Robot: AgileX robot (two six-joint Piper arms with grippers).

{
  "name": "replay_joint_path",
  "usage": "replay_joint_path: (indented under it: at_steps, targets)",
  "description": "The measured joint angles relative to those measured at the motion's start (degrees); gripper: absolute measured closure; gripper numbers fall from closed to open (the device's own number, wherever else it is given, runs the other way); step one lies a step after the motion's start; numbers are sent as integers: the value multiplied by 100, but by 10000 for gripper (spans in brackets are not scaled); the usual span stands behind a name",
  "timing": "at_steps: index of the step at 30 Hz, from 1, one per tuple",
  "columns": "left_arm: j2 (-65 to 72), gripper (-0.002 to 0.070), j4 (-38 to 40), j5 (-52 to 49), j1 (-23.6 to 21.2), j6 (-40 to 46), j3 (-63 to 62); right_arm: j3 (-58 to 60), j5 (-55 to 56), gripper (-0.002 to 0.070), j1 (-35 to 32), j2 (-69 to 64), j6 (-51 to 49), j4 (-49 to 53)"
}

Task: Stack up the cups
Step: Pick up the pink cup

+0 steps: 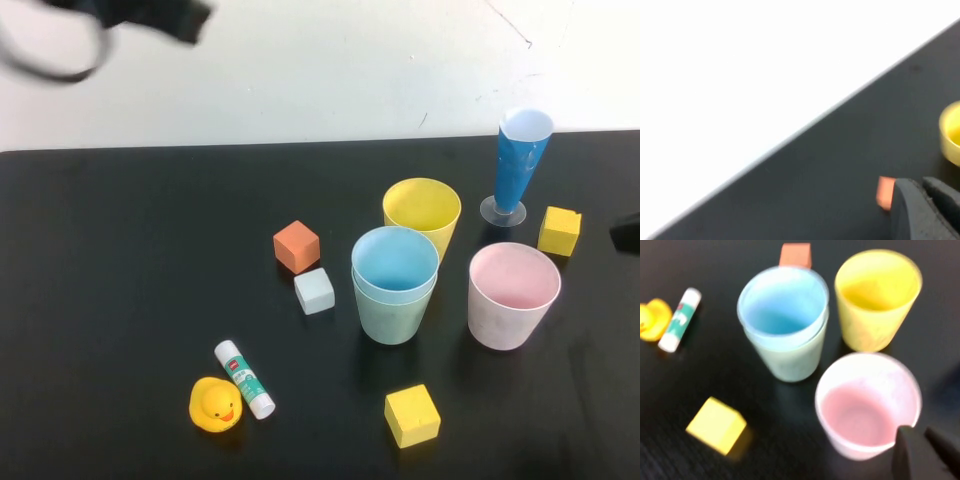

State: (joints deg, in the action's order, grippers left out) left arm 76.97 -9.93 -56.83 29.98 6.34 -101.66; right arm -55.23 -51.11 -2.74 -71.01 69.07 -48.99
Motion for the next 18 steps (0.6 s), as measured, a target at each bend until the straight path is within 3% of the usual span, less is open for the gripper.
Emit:
replay_joint_path:
  at_steps: [10,18]
  targets:
    - [-2180,672,746,143,0,142,2017,-668,-31,368,394,-1116,48,322]
    - [-3744,673,339,676,0,187,3914,-868,636,302,924,-1884,71,913]
